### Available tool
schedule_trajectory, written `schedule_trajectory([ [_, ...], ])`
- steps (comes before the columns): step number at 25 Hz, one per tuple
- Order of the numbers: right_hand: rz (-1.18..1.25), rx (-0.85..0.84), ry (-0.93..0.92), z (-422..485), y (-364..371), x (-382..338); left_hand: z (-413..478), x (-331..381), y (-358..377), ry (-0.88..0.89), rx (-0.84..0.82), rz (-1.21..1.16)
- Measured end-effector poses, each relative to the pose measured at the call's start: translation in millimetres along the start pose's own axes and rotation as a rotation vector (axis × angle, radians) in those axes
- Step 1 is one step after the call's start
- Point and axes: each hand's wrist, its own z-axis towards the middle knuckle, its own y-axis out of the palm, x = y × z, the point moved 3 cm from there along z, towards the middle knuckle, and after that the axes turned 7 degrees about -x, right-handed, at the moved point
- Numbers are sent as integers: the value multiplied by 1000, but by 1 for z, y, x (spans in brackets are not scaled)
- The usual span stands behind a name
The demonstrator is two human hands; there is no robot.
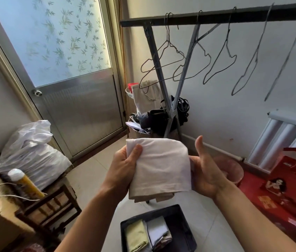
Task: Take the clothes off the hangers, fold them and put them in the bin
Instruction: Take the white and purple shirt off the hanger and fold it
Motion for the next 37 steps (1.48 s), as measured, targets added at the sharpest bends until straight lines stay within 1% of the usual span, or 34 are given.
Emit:
schedule_trajectory([
  [1, -42, -11, -19, 10, 4, 3, 7, -3, -8, 15, 29, 62],
  [2, -90, 19, -46, 22, 7, 5, 16, -6, -18, 19, 50, 95],
  [4, -151, 101, -92, 46, 14, 6, 31, -14, -38, -11, 67, 68],
  [5, -136, 128, -118, 60, 14, 8, 39, -21, -49, -55, 66, 5],
  [7, -60, 160, -173, 82, 16, 13, 51, -38, -70, -197, 29, -116],
  [8, -28, 186, -187, 94, 14, 17, 58, -48, -80, -265, -10, -114],
  [11, 55, 223, -195, 124, 4, 33, 75, -77, -104, -359, -76, -95],
  [14, 106, 284, -176, 156, -12, 55, 96, -105, -124, -379, -64, -184],
  [17, 46, 393, -130, 198, -36, 84, 122, -141, -139, -406, -14, -223],
  [18, -13, 425, -118, 214, -45, 96, 131, -156, -143, -416, 9, -220],
  [20, -260, 507, -135, 239, -60, 113, 148, -182, -148, -423, 62, -196],
  [21, -408, 541, -187, 246, -65, 120, 156, -193, -150, -420, 87, -183],
  [22, -534, 525, -270, 251, -67, 126, 163, -206, -152, -420, 110, -171],
  [23, -644, 430, -332, 254, -65, 134, 170, -220, -153, -423, 130, -161],
  [24, -806, 297, -373, 256, -60, 142, 177, -233, -153, -431, 152, -152],
  [25, -1006, 185, -372, 262, -57, 156, 182, -247, -154, -445, 174, -150],
  [26, -1194, 131, -382, 269, -60, 172, 187, -261, -155, -460, 193, -154],
  [27, -1283, 138, -400, 276, -66, 188, 191, -273, -154, -471, 206, -159],
  [28, -1224, 194, -395, 283, -74, 201, 195, -288, -156, -480, 216, -168],
  [30, -849, 313, -352, 298, -96, 223, 200, -315, -161, -477, 218, -193],
  [32, -458, 390, -195, 314, -122, 247, 201, -347, -175, -453, 285, -101],
  [34, -173, 404, -18, 326, -145, 276, 195, -388, -188, -489, 325, 27],
  [35, -64, 400, 49, 331, -155, 290, 191, -411, -191, -528, 281, 5],
  [37, 59, 386, 140, 338, -174, 316, 180, -452, -188, -637, 185, -140],
])
